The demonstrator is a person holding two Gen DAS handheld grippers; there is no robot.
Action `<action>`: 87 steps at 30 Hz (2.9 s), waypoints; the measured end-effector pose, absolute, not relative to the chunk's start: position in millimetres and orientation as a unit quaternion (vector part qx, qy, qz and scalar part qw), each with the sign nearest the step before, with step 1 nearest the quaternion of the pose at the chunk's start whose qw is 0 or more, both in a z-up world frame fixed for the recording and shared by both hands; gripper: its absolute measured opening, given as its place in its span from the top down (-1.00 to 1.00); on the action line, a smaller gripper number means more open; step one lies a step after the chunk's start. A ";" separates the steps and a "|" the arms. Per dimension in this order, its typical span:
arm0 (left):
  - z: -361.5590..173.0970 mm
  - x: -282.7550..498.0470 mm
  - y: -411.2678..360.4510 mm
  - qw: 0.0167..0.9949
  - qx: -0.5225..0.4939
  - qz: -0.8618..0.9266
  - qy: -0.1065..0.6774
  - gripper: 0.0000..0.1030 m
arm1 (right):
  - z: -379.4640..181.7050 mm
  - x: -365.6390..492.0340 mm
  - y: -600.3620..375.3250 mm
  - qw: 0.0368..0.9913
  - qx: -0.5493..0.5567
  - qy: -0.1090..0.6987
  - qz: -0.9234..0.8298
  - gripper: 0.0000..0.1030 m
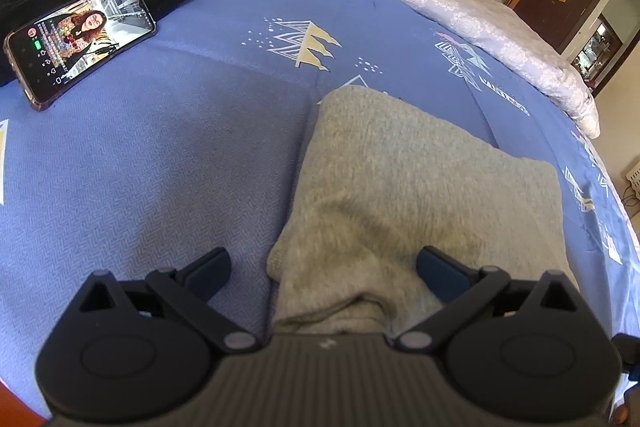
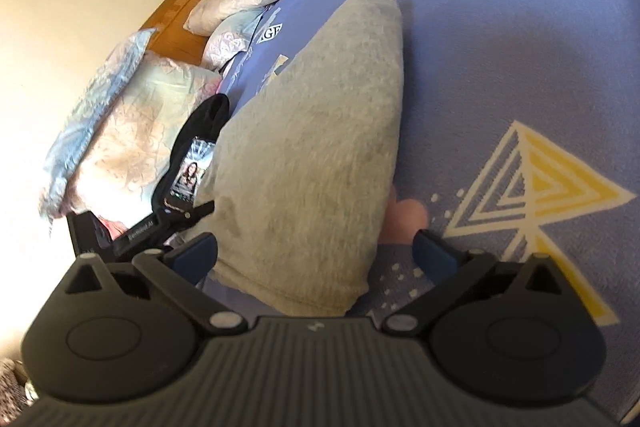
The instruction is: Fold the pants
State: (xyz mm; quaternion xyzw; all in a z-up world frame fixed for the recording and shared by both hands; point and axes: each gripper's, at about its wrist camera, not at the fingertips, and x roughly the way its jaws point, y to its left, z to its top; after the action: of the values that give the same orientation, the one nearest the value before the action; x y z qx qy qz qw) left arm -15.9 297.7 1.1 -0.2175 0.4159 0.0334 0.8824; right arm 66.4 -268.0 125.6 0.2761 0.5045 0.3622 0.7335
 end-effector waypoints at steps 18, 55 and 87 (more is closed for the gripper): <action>3.0 -12.3 305.7 0.860 -0.278 -0.055 0.424 -1.00 | 133.0 84.8 -236.2 0.747 0.216 0.520 0.353 -0.98; 14.9 36.1 131.3 0.857 -0.217 -0.134 0.448 -0.76 | 154.9 68.1 -363.0 0.885 0.113 0.394 0.220 -0.34; -2.3 58.8 84.7 0.861 -0.113 -0.153 0.471 -0.47 | 110.9 98.9 -367.1 0.792 0.283 0.453 0.295 -0.37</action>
State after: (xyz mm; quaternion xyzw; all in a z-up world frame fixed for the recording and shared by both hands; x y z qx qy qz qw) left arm 58.8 84.7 -2.3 -0.1127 0.4708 -0.1533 0.8615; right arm 98.9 -367.1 110.9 0.2829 0.4528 0.2951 0.7924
